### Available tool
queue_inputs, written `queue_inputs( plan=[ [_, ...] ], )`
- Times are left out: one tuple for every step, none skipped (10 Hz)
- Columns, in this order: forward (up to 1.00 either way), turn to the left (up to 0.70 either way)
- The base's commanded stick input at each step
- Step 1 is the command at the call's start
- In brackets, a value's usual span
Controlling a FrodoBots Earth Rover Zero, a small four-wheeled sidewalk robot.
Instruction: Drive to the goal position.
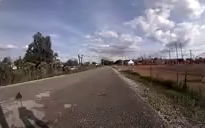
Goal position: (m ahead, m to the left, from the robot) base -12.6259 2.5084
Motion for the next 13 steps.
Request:
queue_inputs(
  plan=[
    [0.06,0.0],
    [0.06,0.0],
    [0.06,0.0],
    [0.06,0.0],
    [0.06,0.0],
    [0.06,0.0],
    [0.06,0.0],
    [0.06,0.0],
    [0.06,0.0],
    [0.06,0.0],
    [0.06,0.0],
    [0.06,0.0],
    [0.06,0.0]
  ],
)
